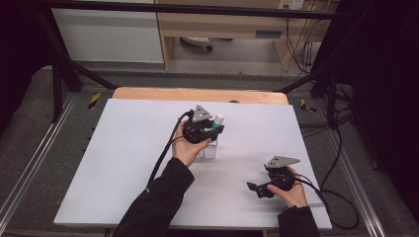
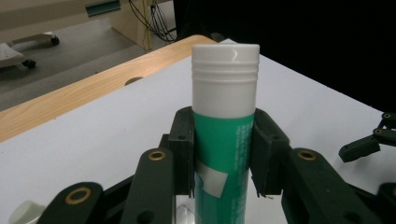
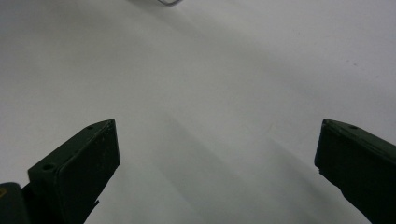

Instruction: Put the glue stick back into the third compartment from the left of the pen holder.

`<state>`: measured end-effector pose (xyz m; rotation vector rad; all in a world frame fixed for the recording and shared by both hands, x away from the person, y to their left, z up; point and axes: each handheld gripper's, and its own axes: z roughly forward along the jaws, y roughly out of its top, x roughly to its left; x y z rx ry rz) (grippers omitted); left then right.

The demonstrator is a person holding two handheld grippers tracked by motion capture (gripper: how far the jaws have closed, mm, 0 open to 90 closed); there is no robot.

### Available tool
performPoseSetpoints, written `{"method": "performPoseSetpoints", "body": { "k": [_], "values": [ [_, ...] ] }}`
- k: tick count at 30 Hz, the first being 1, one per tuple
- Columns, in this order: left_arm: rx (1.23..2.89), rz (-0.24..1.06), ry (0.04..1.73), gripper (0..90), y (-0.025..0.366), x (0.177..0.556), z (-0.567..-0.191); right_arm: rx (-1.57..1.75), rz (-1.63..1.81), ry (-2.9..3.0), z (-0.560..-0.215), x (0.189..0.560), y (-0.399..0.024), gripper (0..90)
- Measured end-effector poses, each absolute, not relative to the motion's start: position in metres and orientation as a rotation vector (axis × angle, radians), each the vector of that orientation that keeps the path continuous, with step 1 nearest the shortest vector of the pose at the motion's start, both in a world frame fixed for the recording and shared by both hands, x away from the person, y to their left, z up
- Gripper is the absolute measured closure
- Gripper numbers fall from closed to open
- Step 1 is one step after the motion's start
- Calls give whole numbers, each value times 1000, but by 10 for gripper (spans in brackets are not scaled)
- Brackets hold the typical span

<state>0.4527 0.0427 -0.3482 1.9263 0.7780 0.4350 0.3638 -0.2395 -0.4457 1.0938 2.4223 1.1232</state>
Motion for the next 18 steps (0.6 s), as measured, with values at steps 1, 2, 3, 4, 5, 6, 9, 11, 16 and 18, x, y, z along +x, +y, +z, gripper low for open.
{"method": "performPoseSetpoints", "body": {
  "k": [1,2,3,4,5,6,9,11,16,18],
  "values": [
    [1931,437,779,647,42,454,-350,1095,1126,2421,-446,364,-239,6],
    [1938,437,783,647,41,456,-353,1093,1128,2423,-445,364,-239,6],
    [1942,435,786,647,40,458,-355,1091,1130,2422,-445,363,-239,6],
    [1944,434,788,647,40,459,-357,1090,1132,2422,-445,363,-239,6],
    [1945,435,790,647,40,461,-358,1091,1129,2423,-445,363,-240,6],
    [1946,435,789,647,40,462,-359,1092,1127,2421,-445,364,-240,7],
    [1945,437,802,647,41,466,-363,1086,1131,2425,-446,364,-239,7],
    [1946,437,806,647,42,468,-365,1086,1127,2427,-446,364,-239,7],
    [1965,428,805,647,43,469,-371,1086,1125,2427,-446,364,-239,7],
    [1967,421,803,647,43,469,-375,1085,1124,2431,-446,364,-239,6]
  ]
}}
